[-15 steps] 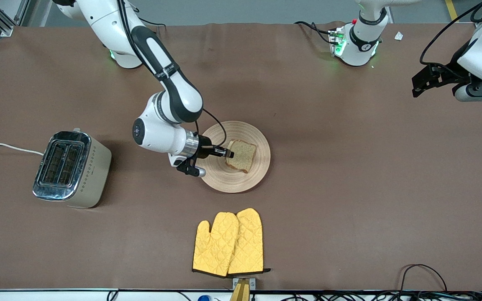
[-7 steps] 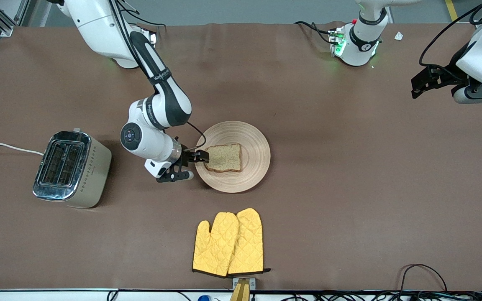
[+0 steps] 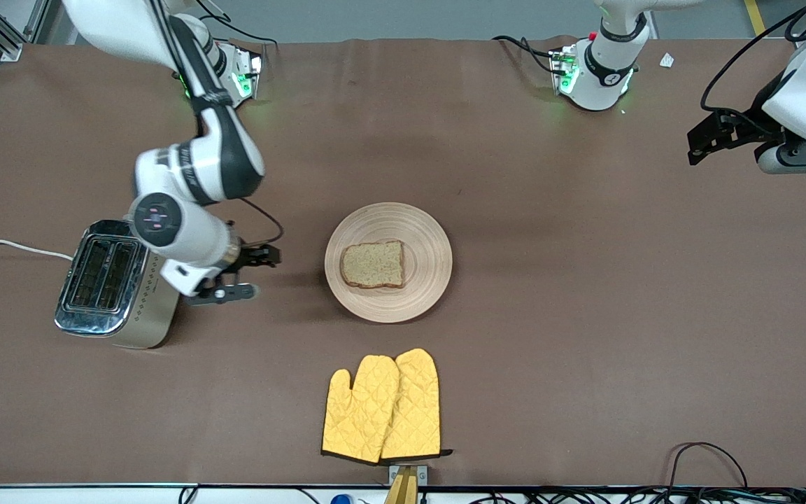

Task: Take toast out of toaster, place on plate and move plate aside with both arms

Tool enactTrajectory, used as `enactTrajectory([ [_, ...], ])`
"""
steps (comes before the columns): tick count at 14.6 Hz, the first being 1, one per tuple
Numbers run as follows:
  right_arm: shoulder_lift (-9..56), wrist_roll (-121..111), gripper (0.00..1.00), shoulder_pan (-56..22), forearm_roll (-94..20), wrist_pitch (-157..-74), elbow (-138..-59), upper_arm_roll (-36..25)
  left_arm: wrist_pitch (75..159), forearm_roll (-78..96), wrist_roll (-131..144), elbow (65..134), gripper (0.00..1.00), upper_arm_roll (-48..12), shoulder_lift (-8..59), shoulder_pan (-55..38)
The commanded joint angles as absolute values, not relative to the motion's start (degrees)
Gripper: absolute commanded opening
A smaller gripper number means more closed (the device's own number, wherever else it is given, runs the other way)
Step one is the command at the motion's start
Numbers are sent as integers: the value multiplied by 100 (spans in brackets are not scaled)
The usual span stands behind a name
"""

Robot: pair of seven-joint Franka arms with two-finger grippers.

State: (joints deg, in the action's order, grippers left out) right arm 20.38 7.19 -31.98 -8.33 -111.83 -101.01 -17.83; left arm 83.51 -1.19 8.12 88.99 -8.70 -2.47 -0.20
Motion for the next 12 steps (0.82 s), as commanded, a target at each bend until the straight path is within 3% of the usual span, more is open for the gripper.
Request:
enactTrajectory([
  [1, 1899, 739, 100, -3182, -677, -10443, -9608, -2397, 8288, -27, 738, 8833, 100, -879, -159, -18],
  [7, 1258, -298, 100, -3164, -765, -10134, -9404, -3348, 8612, 930, 729, 8947, 100, -870, 368, 35],
  [12, 1010, -448, 100, -3164, -756, -9697, -8810, -3603, 9815, 2063, 555, 9921, 100, -914, 597, 18],
])
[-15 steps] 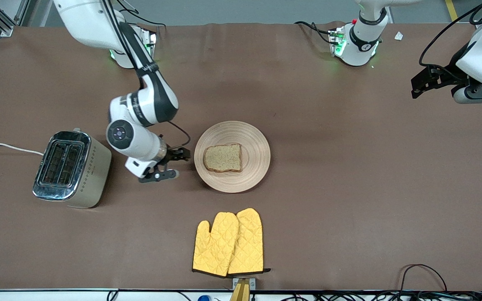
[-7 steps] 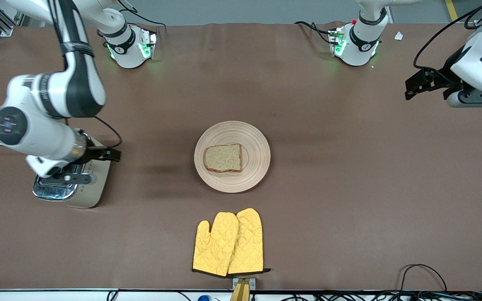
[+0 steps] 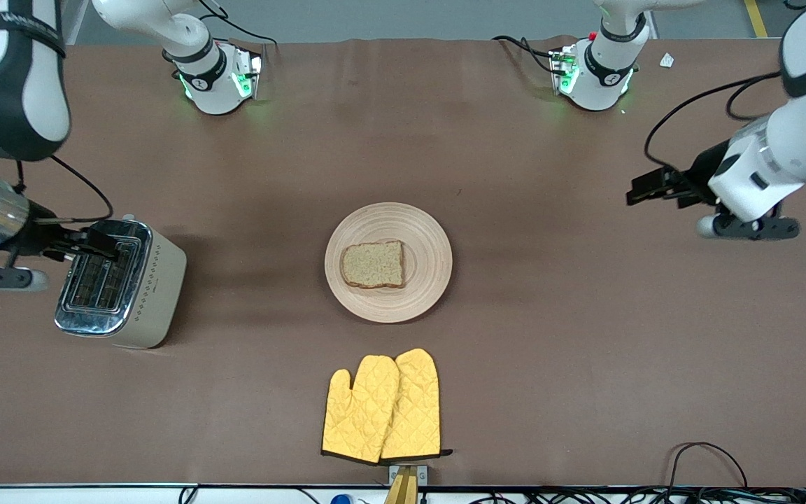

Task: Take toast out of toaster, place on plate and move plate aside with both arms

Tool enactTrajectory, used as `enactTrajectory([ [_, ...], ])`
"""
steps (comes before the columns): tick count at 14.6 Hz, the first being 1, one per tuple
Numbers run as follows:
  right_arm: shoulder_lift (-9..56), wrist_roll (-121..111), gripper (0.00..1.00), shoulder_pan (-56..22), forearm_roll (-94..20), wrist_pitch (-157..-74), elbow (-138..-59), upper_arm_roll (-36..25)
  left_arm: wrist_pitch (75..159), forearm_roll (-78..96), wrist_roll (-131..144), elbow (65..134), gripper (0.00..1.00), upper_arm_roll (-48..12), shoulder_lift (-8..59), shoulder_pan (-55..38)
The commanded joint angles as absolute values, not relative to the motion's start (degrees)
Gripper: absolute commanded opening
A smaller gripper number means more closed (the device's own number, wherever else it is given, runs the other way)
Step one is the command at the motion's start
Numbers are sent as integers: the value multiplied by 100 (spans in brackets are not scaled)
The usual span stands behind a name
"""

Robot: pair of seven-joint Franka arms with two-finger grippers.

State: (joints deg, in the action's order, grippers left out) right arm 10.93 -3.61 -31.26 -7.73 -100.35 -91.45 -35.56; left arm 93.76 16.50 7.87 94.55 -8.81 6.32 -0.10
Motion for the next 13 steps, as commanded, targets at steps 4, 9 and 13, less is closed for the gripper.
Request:
enactTrajectory([
  [4, 1002, -483, 100, -3024, -730, -9360, -8175, -3656, 10833, 3029, -628, 10510, 100, -958, 1219, -78],
  [9, 993, -466, 100, -3006, -686, -8913, -7892, -3665, 12064, 4619, -2115, 10941, 100, -1352, 2116, -97],
  [13, 993, -448, 100, -2962, -703, -8859, -7884, -3647, 12980, 6166, -3485, 11144, 96, -1853, 2916, -105],
])
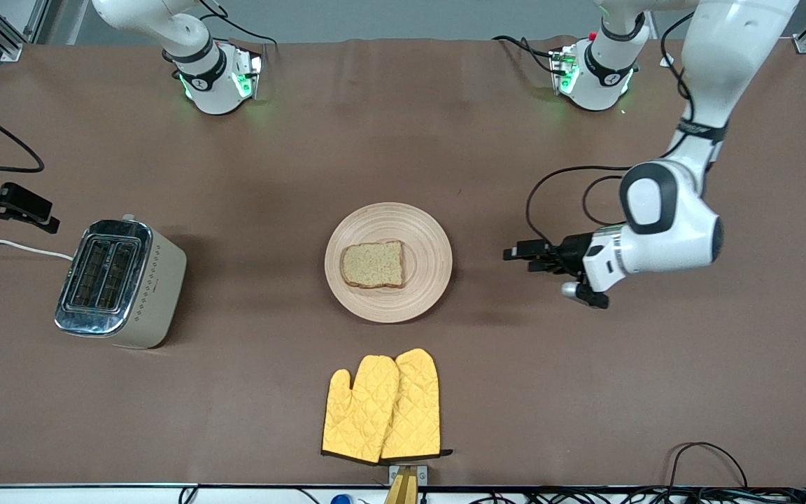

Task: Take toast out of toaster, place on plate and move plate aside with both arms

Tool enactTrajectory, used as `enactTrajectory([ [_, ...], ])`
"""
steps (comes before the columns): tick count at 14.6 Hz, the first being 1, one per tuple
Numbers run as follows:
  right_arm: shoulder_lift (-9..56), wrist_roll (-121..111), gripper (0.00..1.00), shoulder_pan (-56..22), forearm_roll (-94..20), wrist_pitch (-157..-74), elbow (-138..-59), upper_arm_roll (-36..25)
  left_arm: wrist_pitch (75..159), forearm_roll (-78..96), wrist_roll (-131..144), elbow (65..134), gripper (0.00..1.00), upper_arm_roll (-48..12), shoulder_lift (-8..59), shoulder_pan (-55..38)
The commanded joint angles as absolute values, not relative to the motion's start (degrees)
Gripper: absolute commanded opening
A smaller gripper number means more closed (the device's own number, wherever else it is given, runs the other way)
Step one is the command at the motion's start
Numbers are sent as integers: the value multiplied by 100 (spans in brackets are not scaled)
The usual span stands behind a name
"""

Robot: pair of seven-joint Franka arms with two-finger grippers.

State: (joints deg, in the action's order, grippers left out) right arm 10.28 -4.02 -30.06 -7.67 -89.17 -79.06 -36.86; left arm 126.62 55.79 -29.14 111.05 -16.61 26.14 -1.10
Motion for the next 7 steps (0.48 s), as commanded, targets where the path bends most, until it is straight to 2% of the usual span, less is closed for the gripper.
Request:
enactTrajectory([
  [1, 993, -466, 100, -2962, -703, -8859, -7892, -3656, 13042, 6466, -3820, 11136, 95, -1915, 3118, -114],
  [7, 1002, -457, 100, -2770, -738, -8859, -7788, -3508, 13052, 7743, -5246, 11083, 76, -2057, 3902, -281],
])
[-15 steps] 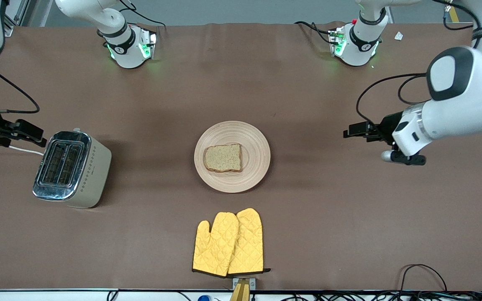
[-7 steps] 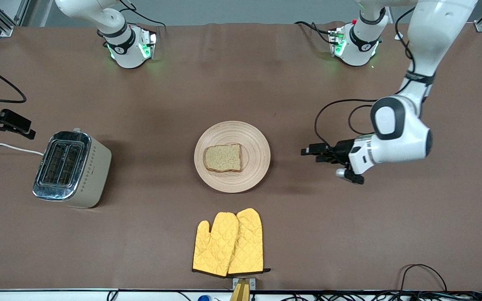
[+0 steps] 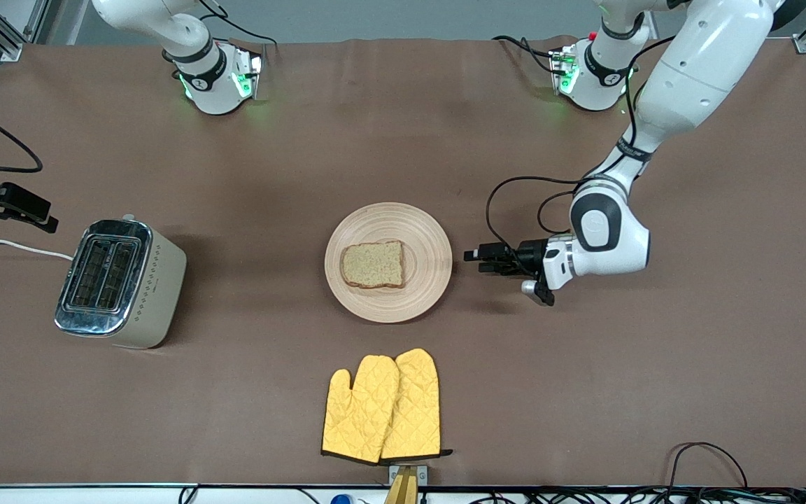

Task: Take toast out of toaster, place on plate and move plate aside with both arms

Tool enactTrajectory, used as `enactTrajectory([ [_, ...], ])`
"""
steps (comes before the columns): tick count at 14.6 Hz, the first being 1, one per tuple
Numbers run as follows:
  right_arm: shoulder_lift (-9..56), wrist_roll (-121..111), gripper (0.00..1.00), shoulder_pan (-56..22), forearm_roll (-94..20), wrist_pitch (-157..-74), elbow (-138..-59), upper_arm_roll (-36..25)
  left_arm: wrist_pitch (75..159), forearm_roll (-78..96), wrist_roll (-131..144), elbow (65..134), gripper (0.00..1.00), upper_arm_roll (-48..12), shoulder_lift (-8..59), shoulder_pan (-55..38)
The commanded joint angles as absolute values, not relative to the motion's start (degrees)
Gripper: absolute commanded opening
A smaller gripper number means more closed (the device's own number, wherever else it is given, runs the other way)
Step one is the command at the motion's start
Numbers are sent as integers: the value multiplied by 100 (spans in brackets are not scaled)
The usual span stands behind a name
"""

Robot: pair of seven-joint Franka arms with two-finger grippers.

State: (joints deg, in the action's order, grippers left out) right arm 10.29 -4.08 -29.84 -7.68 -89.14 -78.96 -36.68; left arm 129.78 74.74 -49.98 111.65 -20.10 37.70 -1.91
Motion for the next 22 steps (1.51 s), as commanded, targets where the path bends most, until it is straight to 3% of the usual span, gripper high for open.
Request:
enactTrajectory([
  [1, 1002, -466, 100, -2560, -730, -8851, -7770, -3246, 13052, 7761, -5273, 11057, 73, -2057, 3955, -325],
  [5, 984, -422, 100, -953, -651, -8631, -7752, -1445, 13061, 7761, -5273, 10908, 64, -2057, 4157, -456],
  [9, 949, -413, 100, -142, -423, -8631, -7717, -529, 13061, 7761, -5273, 10819, 56, -2057, 4271, -518],
  [12, 958, -422, 100, -141, -299, -8421, -7708, -519, 13061, 7752, -5273, 10740, 54, -2057, 4377, -562],
  [16, 967, -483, 100, -184, -238, -8113, -7481, -501, 13061, 7752, -5273, 10705, 39, -2057, 4464, -571],
  [22, 932, -484, 100, -193, -176, -8077, -7462, -492, 13061, 7691, -5265, 10661, 1, -2048, 4413, -563],
])
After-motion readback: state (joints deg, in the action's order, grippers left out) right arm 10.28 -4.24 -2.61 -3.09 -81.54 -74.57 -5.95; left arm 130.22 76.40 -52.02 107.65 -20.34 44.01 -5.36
